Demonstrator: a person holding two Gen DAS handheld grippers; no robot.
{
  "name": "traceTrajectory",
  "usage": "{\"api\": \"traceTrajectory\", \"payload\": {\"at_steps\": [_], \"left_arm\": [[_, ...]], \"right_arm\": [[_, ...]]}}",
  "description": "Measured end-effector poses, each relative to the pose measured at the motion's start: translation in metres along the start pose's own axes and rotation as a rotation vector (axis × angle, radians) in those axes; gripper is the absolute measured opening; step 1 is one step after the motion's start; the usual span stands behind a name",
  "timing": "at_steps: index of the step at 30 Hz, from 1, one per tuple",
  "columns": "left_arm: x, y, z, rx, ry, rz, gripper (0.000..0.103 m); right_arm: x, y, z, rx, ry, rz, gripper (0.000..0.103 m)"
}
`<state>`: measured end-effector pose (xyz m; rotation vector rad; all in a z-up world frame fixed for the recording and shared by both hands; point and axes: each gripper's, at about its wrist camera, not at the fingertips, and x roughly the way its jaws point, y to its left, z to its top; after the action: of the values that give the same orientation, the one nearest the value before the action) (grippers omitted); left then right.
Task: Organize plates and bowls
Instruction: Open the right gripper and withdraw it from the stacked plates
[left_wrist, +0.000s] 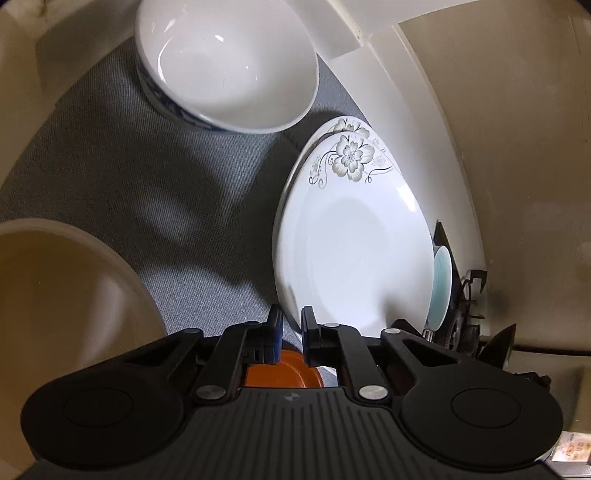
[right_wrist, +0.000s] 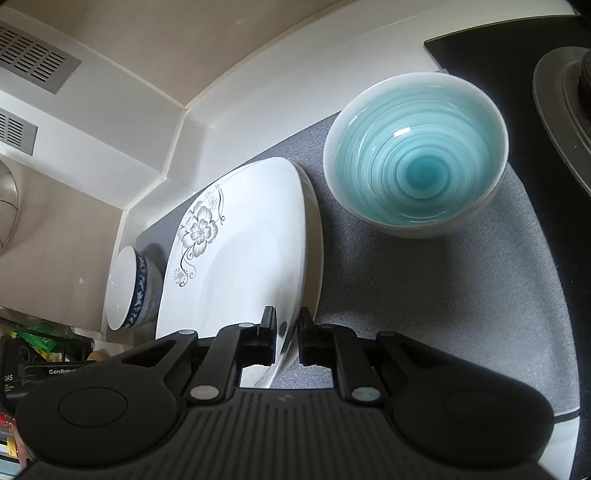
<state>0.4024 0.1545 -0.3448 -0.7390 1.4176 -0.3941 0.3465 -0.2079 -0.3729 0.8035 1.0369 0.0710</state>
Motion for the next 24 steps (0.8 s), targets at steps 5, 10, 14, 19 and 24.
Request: {"api": "traceTrajectory", "payload": {"at_steps": [5,10,14,19,24], "left_arm": [[0.001,0.005,-0.001,-0.024,-0.001,-0.029,0.008],[0.003,0.003,-0.002,-0.020,-0.003,-0.028,0.008],[0.005,0.003,0.003,-0.034,-0.005,-0.016,0.008],[-0.001,-0.006,0.000,0.003,-0.026,0.035,0.009],[-0.021,-0.025,-0.023,0.138,-0.104,0.138,0.012]], "right_arm": [[-0.013,-0.006,-0.010,0.032,0.009,-0.034,0.018],[-0.017,-0.004,-0.018,0.006,-0.011,-0.041,0.015],[-0.010,0.004,-0.015,-0.021,-0.020,-0.065,0.009],[0.001,0.009,-0.009,-0.039,-0.022,-0.109,0.010],[-0.017,0.004,-0.027,-0.077,0.016,-0.103,0.032]]}}
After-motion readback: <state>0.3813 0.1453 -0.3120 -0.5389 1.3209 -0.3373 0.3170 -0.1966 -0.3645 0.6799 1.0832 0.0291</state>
